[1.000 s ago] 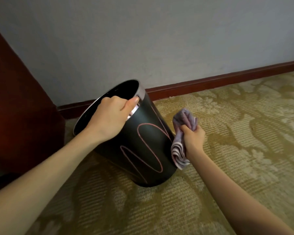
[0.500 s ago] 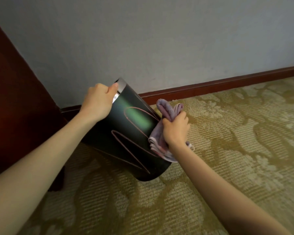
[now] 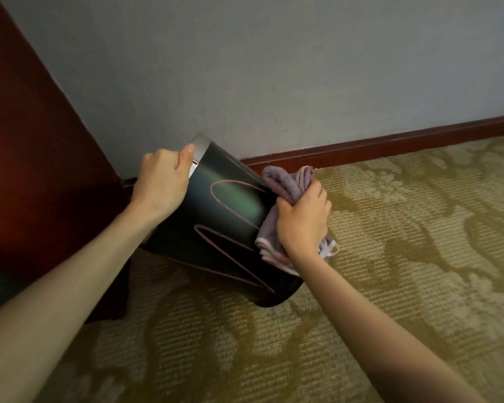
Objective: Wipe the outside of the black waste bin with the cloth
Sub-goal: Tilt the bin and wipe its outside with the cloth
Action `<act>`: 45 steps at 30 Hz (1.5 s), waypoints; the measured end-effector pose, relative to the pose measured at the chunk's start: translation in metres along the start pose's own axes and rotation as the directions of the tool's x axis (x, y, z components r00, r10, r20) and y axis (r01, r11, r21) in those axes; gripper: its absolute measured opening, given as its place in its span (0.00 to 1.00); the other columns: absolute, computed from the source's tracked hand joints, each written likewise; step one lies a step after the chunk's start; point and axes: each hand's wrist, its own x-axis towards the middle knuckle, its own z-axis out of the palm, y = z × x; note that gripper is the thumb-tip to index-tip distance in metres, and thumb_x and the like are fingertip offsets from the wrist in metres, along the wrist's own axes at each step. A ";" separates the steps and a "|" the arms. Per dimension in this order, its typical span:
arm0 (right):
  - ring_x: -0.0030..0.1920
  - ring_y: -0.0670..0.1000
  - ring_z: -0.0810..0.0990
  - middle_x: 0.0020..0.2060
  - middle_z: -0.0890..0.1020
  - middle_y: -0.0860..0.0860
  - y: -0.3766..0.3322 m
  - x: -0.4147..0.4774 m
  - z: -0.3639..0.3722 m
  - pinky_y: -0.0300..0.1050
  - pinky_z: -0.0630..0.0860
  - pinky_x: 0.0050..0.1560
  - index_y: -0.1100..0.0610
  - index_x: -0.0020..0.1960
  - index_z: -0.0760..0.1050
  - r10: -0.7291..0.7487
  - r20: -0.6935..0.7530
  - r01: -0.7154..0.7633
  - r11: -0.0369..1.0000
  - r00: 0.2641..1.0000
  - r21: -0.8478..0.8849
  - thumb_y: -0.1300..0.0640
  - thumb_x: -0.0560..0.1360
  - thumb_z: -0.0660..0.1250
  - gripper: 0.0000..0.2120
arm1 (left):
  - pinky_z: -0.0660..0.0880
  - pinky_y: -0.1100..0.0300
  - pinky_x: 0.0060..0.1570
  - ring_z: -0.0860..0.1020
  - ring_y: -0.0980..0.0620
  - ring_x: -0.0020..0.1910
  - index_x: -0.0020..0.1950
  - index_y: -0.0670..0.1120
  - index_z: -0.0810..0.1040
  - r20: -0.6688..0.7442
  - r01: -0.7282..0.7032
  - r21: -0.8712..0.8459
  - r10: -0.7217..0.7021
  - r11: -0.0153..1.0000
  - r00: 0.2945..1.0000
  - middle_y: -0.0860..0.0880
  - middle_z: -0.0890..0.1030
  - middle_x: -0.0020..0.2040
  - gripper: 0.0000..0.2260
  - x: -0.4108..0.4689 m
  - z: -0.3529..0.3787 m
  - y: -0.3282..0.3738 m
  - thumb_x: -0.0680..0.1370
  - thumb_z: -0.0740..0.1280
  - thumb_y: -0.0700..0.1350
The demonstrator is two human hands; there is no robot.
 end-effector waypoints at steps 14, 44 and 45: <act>0.63 0.60 0.69 0.61 0.75 0.58 -0.001 0.028 0.003 0.56 0.67 0.59 0.59 0.61 0.68 0.101 0.069 -0.099 0.994 0.992 -0.035 0.52 0.73 0.65 0.20 | 0.60 0.50 0.40 0.71 0.35 0.41 0.28 0.38 0.66 -0.011 0.073 0.011 -0.073 0.997 0.997 0.37 0.71 0.32 0.25 0.002 0.007 0.006 0.82 0.51 0.50; 0.61 0.62 0.72 0.60 0.76 0.60 -0.009 0.031 -0.009 0.57 0.69 0.60 0.61 0.59 0.68 0.200 0.090 -0.203 0.979 0.976 0.030 0.52 0.74 0.64 0.19 | 0.60 0.50 0.35 0.75 0.30 0.42 0.42 0.38 0.79 -0.135 0.070 0.180 -0.045 0.981 0.990 0.31 0.79 0.41 0.26 -0.020 0.023 0.047 0.81 0.51 0.55; 0.62 0.62 0.71 0.60 0.75 0.60 -0.011 0.025 -0.010 0.56 0.68 0.60 0.61 0.60 0.67 0.183 0.054 -0.184 0.983 0.982 0.016 0.52 0.74 0.64 0.19 | 0.60 0.50 0.34 0.75 0.30 0.41 0.42 0.38 0.79 -0.139 0.070 0.186 -0.044 0.980 0.989 0.31 0.79 0.41 0.26 -0.018 0.024 0.048 0.81 0.52 0.55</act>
